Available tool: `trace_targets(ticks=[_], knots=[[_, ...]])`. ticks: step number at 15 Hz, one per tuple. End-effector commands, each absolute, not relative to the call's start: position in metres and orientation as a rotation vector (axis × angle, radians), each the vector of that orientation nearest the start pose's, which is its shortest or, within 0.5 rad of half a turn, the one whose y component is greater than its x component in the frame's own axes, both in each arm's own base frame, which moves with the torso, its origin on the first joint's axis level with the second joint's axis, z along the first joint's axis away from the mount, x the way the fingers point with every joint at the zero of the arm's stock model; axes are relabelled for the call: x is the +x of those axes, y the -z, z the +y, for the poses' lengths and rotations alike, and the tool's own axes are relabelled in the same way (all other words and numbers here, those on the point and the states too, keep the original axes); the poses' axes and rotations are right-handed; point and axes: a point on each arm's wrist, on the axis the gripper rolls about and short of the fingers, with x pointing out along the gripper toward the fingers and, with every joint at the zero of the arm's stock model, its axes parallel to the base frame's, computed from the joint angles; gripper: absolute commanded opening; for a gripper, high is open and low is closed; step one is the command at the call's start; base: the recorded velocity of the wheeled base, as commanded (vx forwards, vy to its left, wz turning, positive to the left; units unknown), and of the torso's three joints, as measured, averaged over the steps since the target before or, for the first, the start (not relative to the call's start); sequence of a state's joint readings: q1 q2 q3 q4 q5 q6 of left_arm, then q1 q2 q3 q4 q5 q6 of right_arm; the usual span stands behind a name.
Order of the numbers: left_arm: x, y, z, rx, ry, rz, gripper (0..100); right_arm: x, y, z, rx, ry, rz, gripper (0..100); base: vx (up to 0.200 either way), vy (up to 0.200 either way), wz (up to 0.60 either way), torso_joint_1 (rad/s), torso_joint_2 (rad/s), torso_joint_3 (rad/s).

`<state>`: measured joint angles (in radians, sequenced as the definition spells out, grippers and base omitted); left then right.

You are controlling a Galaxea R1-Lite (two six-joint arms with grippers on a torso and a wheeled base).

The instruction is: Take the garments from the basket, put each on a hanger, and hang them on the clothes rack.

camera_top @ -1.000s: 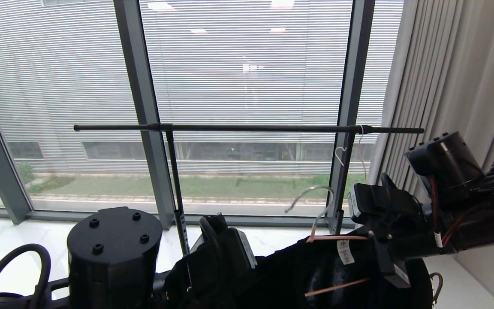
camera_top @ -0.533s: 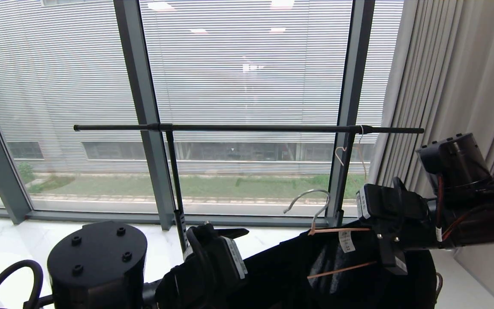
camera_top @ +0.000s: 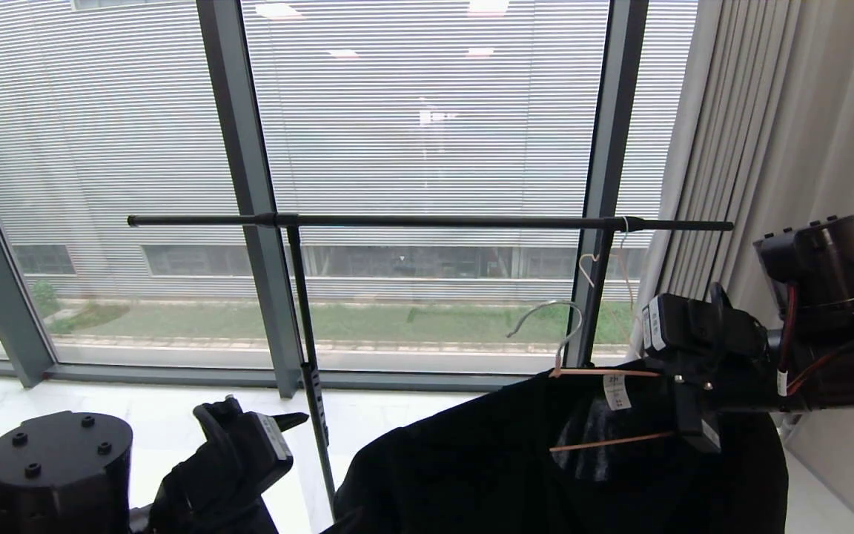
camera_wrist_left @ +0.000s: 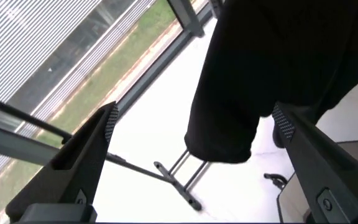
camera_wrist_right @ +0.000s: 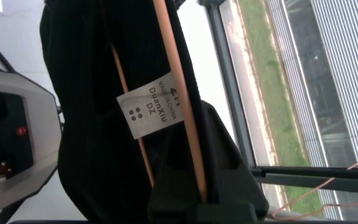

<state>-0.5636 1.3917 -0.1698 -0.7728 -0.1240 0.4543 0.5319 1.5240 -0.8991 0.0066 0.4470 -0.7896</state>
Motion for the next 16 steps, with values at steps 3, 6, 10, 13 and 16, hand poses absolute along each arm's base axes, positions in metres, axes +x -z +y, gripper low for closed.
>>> trace_targets(ticks=[3, 6, 10, 13, 16], knots=[[0.14, -0.101, -0.084, 0.522, 0.744, 0.353, 100, 0.209, -0.209, 0.141, -0.731, -1.15, 0.171, 0, 0.0, 0.0, 0.0, 0.0, 0.0, 0.0], [0.151, -0.1, -0.09, 0.518, 0.743, 0.372, 100, 0.201, -0.213, 0.142, -0.736, -1.167, 0.147, 0, 0.0, 0.0, 0.0, 0.0, 0.0, 0.0], [0.155, -0.101, -0.094, 0.52, 0.75, 0.361, 0, 0.194, -0.213, 0.149, -0.74, -1.203, 0.137, 0, 0.0, 0.0, 0.0, 0.0, 0.0, 0.0], [0.151, -0.097, -0.091, 0.524, 0.75, 0.379, 0, 0.194, -0.213, 0.15, -0.739, -1.202, 0.136, 0, 0.0, 0.0, 0.0, 0.0, 0.0, 0.0], [0.148, -0.091, -0.085, 0.533, 0.717, 0.42, 0, 0.196, -0.213, 0.148, -0.738, -1.193, 0.14, 0, 0.0, 0.0, 0.0, 0.0, 0.0, 0.0]])
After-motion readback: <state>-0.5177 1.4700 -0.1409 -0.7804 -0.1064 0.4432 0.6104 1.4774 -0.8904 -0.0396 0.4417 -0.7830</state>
